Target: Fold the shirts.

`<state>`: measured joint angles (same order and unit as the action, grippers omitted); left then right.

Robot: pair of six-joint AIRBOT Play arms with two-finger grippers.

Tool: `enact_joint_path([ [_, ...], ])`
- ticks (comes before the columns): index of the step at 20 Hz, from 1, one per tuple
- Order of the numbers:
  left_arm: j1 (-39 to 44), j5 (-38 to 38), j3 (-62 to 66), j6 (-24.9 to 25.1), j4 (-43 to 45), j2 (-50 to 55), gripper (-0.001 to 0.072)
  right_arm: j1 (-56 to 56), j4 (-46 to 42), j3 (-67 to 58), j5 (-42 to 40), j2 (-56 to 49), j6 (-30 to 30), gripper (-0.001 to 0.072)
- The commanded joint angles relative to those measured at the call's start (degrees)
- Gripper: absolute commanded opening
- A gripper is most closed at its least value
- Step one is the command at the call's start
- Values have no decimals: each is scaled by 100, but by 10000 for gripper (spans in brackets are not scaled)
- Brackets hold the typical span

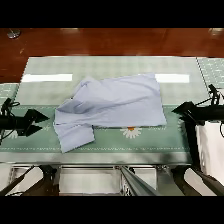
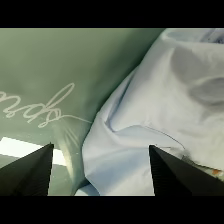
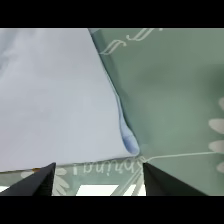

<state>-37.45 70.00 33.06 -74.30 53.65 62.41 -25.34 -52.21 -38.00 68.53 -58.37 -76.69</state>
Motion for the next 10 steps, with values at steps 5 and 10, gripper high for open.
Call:
enact_joint_path([
  [5,647,-835,-634,1217,-1318,835,697,118,529,317,-205,240,122,612],
  [10,1145,-992,-415,1237,-1322,1014,18,-737,-933,247,280,179,-369,612],
])
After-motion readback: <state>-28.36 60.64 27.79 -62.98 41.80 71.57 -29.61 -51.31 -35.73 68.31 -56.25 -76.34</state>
